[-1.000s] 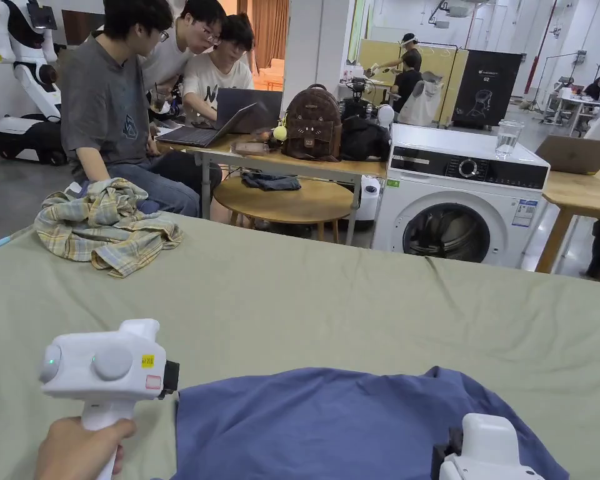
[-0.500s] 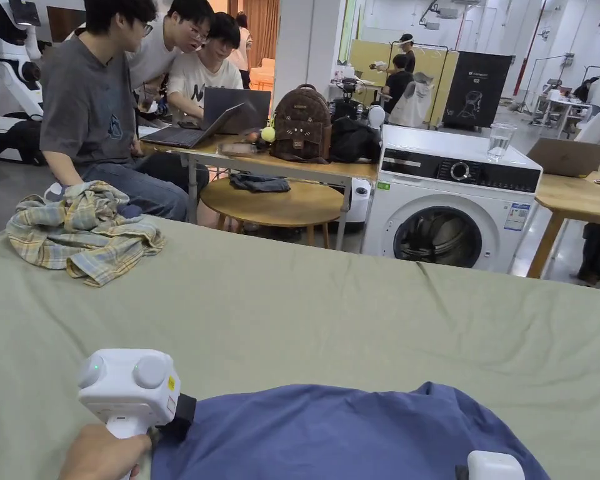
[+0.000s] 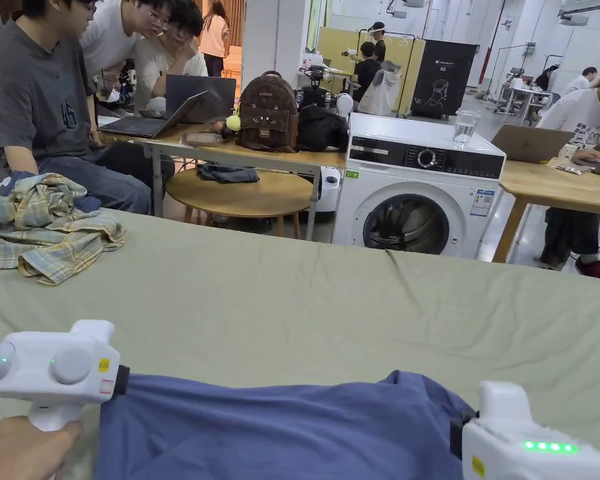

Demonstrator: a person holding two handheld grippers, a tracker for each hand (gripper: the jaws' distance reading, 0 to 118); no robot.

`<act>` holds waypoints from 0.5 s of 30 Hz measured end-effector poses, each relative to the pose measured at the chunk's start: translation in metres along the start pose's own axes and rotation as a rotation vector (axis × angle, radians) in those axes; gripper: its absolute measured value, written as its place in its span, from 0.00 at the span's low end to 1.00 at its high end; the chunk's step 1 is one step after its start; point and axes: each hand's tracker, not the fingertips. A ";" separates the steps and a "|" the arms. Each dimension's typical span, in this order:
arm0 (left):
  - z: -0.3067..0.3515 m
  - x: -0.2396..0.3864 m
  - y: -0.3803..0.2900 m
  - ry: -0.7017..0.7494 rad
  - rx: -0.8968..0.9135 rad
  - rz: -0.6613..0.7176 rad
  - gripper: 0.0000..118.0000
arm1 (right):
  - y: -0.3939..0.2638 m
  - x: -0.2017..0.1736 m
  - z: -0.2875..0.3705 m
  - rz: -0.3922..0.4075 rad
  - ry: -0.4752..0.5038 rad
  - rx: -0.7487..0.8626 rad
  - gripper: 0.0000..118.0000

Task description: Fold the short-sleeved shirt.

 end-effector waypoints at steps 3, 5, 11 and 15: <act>0.005 -0.010 0.007 -0.012 0.017 0.018 0.00 | 0.032 0.021 -0.041 -0.014 -0.004 -0.094 0.28; 0.005 -0.015 0.009 0.012 0.026 0.013 0.00 | 0.049 0.036 -0.073 -0.053 0.031 -0.165 0.41; -0.006 -0.024 0.002 0.011 0.000 0.024 0.00 | 0.067 0.042 -0.147 0.019 0.070 -0.301 0.46; -0.010 -0.022 -0.003 0.012 -0.001 0.017 0.00 | 0.061 0.045 -0.183 -0.004 0.077 -0.381 0.46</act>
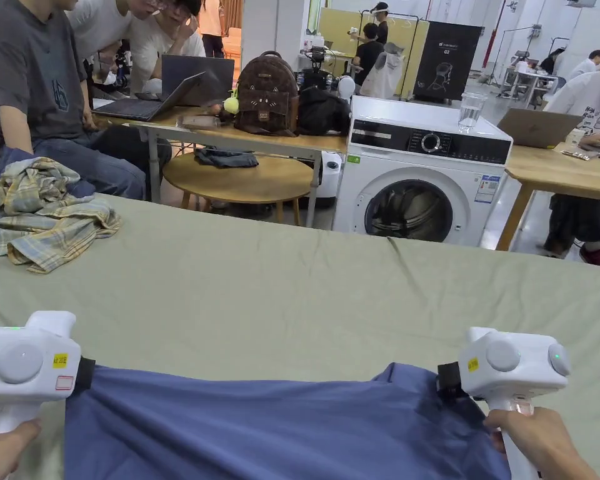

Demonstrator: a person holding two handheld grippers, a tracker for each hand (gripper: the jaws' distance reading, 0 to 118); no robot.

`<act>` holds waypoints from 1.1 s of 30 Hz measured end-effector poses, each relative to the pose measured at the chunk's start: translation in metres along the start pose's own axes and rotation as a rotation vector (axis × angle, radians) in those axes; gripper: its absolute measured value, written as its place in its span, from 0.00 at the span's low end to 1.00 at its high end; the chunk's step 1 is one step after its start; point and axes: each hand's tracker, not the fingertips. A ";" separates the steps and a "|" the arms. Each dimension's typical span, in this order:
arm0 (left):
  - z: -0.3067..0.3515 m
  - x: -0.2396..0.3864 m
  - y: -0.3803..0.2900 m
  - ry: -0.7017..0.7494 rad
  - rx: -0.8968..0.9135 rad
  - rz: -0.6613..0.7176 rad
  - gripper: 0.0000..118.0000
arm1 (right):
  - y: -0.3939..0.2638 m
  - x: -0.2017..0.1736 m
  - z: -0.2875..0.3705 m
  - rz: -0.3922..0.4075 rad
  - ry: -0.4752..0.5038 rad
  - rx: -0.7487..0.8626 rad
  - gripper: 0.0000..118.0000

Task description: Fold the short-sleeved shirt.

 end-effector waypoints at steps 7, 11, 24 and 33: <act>-0.002 0.003 -0.003 0.002 -0.007 0.002 0.00 | -0.016 -0.004 -0.019 -0.012 0.009 -0.011 0.09; -0.002 0.007 0.000 -0.001 -0.004 0.005 0.00 | -0.014 -0.003 -0.009 0.004 0.017 0.019 0.00; 0.081 0.016 0.041 -0.056 0.167 -0.011 0.00 | -0.017 0.019 0.170 -0.074 -0.087 0.474 0.00; 0.172 0.022 0.095 -0.080 0.315 -0.023 0.00 | -0.010 0.026 0.290 -0.084 -0.131 0.658 0.00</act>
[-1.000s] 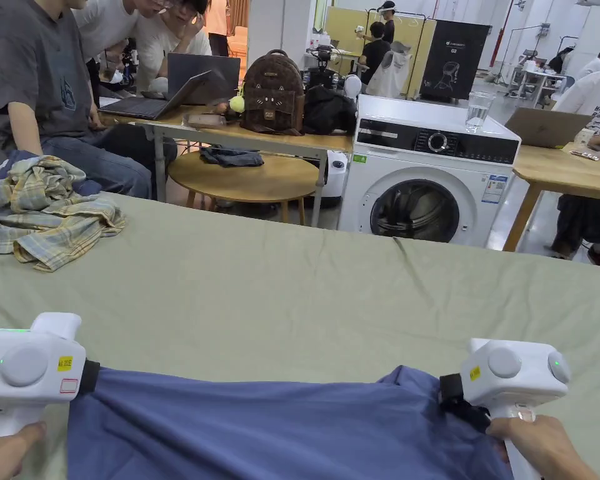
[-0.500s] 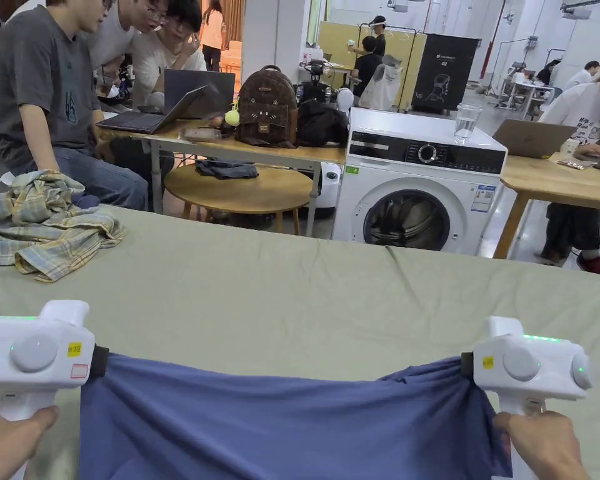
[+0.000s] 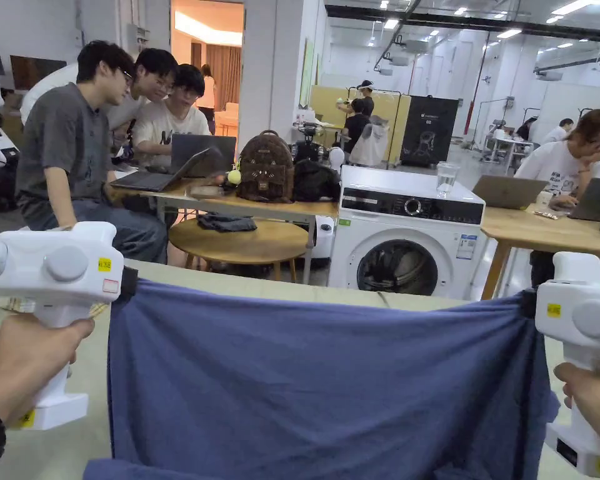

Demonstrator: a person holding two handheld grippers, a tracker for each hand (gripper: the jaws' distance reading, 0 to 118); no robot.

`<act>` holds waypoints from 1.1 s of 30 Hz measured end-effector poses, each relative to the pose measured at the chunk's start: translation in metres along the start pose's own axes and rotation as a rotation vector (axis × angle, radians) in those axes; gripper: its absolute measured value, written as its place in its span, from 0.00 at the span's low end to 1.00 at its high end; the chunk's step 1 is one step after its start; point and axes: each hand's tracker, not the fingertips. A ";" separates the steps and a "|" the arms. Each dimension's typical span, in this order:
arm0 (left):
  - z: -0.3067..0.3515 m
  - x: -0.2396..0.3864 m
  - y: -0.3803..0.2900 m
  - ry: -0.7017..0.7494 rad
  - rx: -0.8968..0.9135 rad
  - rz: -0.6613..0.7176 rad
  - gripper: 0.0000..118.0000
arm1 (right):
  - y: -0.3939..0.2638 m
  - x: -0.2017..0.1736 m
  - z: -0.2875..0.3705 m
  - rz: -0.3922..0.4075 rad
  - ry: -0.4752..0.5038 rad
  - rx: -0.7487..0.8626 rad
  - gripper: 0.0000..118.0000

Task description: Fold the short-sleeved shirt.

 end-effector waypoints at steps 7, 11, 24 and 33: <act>0.031 0.006 0.045 0.015 0.068 -0.023 0.00 | 0.049 -0.008 0.032 0.044 -0.040 0.099 0.00; 0.039 0.005 0.064 0.026 0.107 -0.020 0.00 | 0.067 -0.012 0.038 0.032 -0.046 0.129 0.00; 0.028 0.015 0.140 0.057 0.187 -0.026 0.00 | 0.140 -0.019 0.011 -0.006 -0.097 0.209 0.00; 0.024 0.026 0.204 0.052 0.258 -0.017 0.00 | 0.208 -0.021 -0.004 0.003 -0.136 0.281 0.00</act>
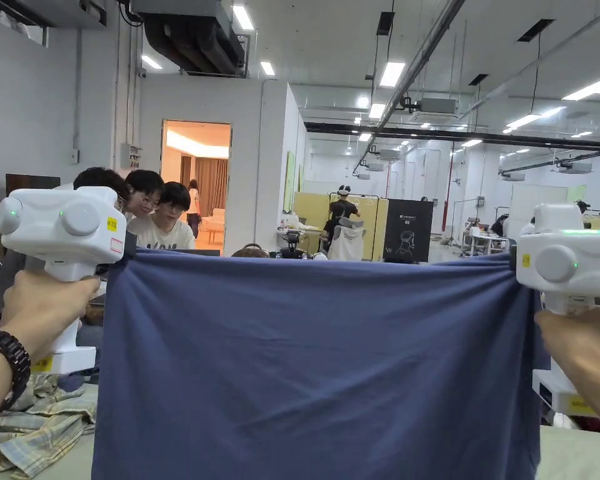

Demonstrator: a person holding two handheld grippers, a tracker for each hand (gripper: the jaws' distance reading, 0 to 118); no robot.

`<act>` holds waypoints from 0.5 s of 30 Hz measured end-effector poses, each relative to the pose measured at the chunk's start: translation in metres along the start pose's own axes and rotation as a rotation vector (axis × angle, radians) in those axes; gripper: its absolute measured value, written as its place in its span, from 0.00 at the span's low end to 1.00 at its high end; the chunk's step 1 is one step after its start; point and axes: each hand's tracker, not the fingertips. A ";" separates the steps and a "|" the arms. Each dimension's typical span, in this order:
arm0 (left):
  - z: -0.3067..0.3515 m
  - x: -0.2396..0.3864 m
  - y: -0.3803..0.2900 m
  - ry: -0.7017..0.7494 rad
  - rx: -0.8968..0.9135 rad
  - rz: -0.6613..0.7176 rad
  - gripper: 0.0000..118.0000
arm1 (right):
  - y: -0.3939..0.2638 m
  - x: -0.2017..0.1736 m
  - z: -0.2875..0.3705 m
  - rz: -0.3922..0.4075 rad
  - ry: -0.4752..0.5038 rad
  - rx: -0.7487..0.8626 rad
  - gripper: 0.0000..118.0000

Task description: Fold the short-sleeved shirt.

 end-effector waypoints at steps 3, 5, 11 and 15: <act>-0.003 0.001 0.010 0.002 0.023 0.003 0.00 | 0.013 0.000 0.000 0.007 -0.004 0.024 0.00; -0.002 0.003 0.014 0.006 0.057 0.003 0.00 | 0.020 -0.002 0.001 0.007 -0.007 0.039 0.00; -0.012 -0.004 0.024 0.015 0.063 -0.010 0.00 | 0.031 -0.006 0.011 0.025 -0.018 0.080 0.00; -0.016 -0.010 0.009 0.014 0.052 -0.019 0.00 | 0.019 -0.003 0.015 0.032 -0.018 0.073 0.00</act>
